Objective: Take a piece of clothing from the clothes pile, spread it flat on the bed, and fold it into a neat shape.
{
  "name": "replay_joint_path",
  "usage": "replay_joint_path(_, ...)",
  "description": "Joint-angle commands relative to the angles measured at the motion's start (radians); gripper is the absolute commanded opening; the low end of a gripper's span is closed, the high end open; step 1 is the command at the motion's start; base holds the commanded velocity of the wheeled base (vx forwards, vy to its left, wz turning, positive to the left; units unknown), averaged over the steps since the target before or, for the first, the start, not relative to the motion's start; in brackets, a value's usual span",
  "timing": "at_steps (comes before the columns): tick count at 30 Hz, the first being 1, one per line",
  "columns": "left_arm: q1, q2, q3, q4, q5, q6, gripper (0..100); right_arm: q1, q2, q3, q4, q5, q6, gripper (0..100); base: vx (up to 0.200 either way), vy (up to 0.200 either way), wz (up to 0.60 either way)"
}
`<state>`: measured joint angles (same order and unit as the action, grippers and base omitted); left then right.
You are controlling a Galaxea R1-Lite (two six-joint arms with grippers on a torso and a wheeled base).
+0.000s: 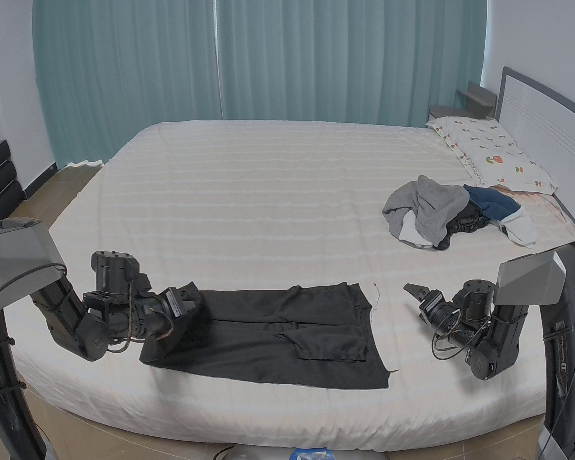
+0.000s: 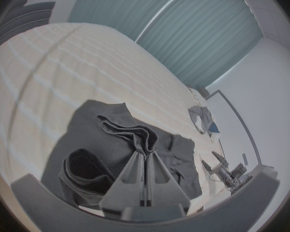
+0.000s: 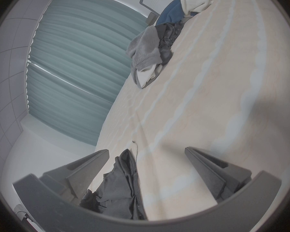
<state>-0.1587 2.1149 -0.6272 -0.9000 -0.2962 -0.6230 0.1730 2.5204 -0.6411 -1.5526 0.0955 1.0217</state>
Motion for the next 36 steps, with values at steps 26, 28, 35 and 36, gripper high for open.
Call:
replay_joint_path(26,-0.305,0.143,-0.328,0.202,0.2,-0.116,0,0.0,0.001,0.001,-0.017,0.0,-0.002,100,0.0,-0.162,0.0)
replay_joint_path(28,-0.312,0.158,-0.335,0.202,0.203,-0.127,0,0.0,0.001,0.001,-0.017,0.0,-0.002,100,0.0,0.0,0.0)
replay_joint_path(35,-0.321,0.169,-0.362,0.204,0.201,-0.215,0,0.0,0.001,0.001,-0.017,0.0,-0.002,100,0.0,0.0,0.0)
replay_joint_path(36,-0.321,0.168,-0.361,0.202,0.2,-0.216,100,0.002,0.001,0.001,-0.017,0.0,-0.002,100,0.0,0.0,0.0)
